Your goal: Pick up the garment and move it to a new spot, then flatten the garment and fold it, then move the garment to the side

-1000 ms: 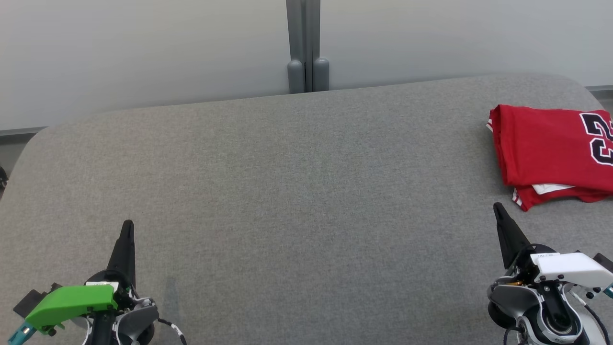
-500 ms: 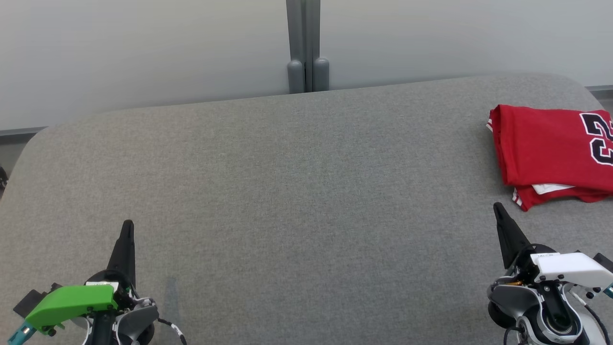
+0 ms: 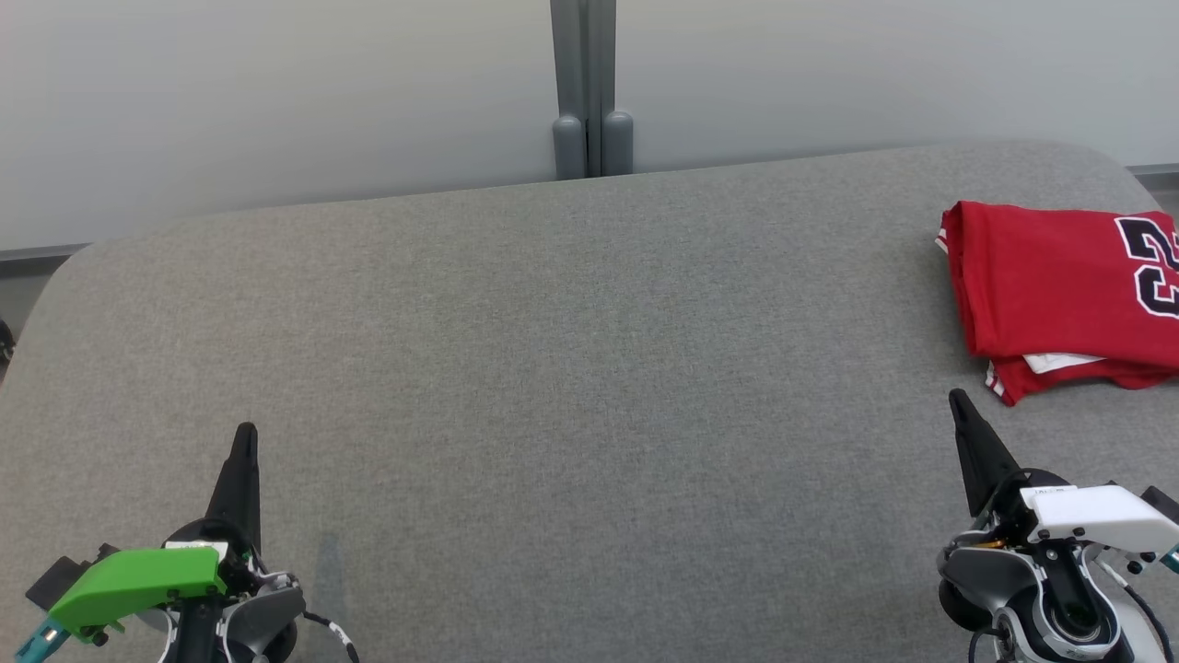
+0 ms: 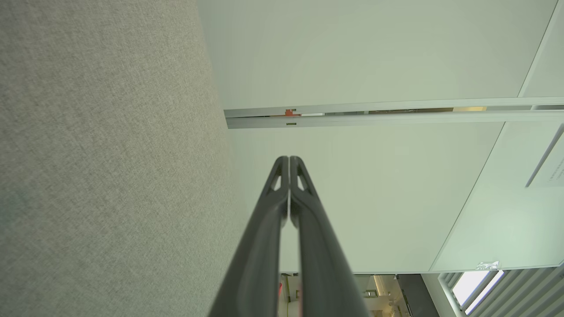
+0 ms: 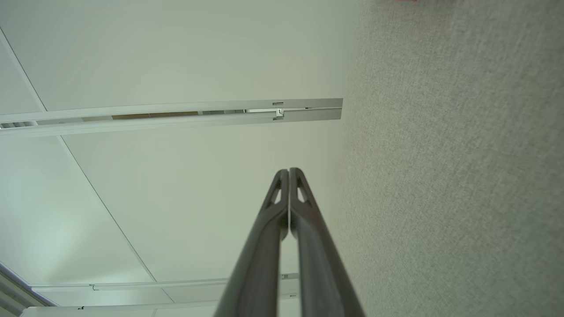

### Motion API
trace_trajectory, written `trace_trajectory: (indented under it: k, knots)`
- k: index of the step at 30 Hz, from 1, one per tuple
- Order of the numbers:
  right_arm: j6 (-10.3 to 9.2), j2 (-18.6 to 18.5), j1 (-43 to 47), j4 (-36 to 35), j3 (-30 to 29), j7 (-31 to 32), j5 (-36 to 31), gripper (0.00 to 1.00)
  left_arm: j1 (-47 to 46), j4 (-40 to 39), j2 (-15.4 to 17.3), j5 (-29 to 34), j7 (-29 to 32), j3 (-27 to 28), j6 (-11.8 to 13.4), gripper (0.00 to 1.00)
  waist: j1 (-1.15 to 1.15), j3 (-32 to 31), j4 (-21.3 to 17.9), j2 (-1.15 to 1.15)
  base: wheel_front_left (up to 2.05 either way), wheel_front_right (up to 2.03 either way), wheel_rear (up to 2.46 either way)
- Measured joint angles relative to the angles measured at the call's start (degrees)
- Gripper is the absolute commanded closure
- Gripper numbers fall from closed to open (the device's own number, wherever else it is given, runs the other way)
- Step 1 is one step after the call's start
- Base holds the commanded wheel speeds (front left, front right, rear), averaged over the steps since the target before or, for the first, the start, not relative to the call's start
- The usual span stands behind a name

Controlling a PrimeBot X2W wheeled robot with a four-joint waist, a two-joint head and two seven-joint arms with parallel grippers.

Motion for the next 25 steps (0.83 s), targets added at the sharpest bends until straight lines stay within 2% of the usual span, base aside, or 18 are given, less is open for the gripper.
trace_trajectory:
  k: [25]
  knots:
    - [0.0, 0.0, 0.0, 0.0, 0.0, 0.0, 0.0, 1.0, 0.0, 0.0, 0.0, 0.0, 0.0, 0.0, 0.0, 1.0, 0.0, 0.0, 0.0, 0.0, 0.0, 0.0, 0.0]
